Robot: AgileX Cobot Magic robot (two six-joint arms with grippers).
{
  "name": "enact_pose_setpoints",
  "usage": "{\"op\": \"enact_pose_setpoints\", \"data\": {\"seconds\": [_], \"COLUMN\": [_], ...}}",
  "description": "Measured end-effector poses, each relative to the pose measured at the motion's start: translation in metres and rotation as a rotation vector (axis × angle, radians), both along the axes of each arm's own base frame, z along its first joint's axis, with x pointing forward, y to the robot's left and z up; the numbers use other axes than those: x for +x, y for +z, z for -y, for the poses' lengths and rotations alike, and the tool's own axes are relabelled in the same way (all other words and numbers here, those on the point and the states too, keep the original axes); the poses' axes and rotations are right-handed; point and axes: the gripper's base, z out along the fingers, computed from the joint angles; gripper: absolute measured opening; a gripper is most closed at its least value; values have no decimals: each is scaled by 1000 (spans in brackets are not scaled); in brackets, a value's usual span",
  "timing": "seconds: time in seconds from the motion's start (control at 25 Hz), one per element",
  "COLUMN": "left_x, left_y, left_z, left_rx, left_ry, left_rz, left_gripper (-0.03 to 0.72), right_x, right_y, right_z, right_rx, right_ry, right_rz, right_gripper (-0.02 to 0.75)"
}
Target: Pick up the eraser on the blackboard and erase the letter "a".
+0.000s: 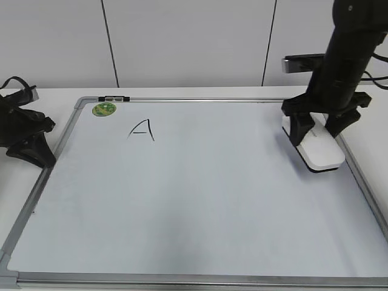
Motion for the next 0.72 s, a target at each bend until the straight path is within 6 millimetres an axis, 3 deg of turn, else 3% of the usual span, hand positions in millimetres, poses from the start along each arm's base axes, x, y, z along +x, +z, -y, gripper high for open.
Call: {"op": "enact_pose_setpoints", "data": {"seconds": [0.36,0.56,0.72], "left_x": [0,0,0], "left_y": [0,0,0], "left_z": [0,0,0], "left_rx": [0,0,0], "left_ry": [0,0,0], "left_rz": [0,0,0], "left_gripper": [58,58,58], "right_x": [5,5,1], "right_y": [0,1,-9], "right_z": [55,64,64], "right_rx": [42,55,60], "right_ry": [-157,-184,-191], "right_rz": [-10,-7,-27], "right_gripper": [530,530,530]}}
